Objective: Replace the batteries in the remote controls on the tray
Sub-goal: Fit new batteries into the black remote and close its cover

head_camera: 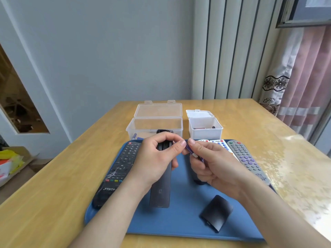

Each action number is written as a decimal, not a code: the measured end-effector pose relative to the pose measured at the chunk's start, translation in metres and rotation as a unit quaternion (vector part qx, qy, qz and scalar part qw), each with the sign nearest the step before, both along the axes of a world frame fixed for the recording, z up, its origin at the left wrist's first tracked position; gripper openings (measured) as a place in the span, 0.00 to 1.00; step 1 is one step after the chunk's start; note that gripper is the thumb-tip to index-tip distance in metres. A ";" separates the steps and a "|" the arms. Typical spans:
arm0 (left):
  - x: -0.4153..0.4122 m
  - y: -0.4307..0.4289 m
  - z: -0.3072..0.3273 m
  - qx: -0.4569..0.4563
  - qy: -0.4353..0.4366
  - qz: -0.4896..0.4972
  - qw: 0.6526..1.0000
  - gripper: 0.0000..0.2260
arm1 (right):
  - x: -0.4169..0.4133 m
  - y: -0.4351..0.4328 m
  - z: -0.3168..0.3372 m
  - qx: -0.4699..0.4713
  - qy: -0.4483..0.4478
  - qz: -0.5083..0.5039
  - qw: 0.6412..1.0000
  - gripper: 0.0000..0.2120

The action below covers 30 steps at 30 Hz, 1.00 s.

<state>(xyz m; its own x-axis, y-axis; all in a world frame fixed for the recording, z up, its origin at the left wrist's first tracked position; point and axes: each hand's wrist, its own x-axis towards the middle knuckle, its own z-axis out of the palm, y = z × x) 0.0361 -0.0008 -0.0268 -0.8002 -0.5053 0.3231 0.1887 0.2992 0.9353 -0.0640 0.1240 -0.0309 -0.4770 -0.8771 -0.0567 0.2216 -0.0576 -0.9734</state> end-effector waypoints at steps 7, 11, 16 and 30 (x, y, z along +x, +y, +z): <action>-0.003 0.002 0.002 0.120 -0.011 0.010 0.993 0.17 | 0.002 -0.003 0.000 0.041 0.219 -0.146 0.964 0.07; -0.005 -0.001 -0.002 0.109 -0.040 0.016 0.993 0.27 | 0.015 -0.011 -0.005 0.021 0.385 -0.252 0.888 0.05; -0.007 0.001 -0.005 0.106 -0.036 0.009 0.994 0.26 | 0.026 -0.019 -0.015 0.014 0.542 -0.304 0.784 0.10; -0.006 0.006 -0.007 0.098 0.014 -0.021 0.995 0.16 | 0.029 -0.022 -0.019 -0.008 0.693 -0.318 0.647 0.08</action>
<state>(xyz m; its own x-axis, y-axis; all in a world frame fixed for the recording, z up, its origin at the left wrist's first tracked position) 0.0304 0.0049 -0.0341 -0.8145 -0.5265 0.2438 0.2241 0.1020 0.9692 -0.0353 0.1024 -0.0504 -0.3238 -0.4738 0.8189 -0.9372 0.2793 -0.2090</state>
